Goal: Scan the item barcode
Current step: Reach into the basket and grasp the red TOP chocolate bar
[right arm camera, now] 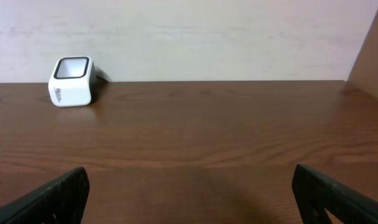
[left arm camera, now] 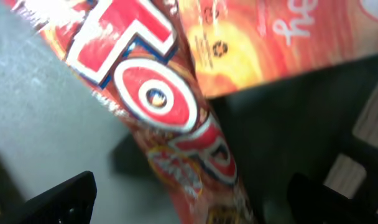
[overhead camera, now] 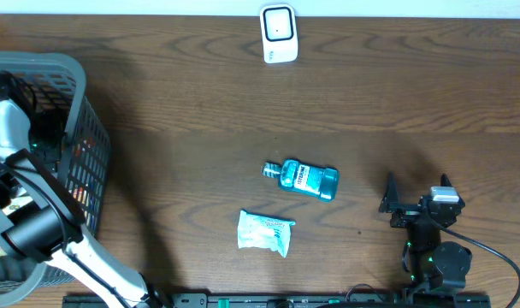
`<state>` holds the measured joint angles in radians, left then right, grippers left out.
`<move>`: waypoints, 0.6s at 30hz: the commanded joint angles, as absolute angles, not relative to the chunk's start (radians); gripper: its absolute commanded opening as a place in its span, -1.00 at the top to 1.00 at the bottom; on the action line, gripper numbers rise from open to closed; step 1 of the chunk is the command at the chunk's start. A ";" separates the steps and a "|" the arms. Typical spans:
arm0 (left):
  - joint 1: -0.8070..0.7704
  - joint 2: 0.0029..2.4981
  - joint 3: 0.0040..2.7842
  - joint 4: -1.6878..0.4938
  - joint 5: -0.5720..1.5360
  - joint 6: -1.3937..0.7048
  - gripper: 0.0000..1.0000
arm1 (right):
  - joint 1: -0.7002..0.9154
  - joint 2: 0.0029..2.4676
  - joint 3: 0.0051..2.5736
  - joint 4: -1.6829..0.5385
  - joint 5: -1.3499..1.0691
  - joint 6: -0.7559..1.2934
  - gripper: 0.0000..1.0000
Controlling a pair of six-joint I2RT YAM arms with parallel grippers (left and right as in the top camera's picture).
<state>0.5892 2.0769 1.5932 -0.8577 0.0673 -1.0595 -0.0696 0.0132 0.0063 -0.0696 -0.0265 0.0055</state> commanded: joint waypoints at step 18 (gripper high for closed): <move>0.593 2.185 1.573 -0.904 0.031 -0.943 0.86 | -0.065 0.012 0.006 -0.073 -0.028 -0.009 -0.99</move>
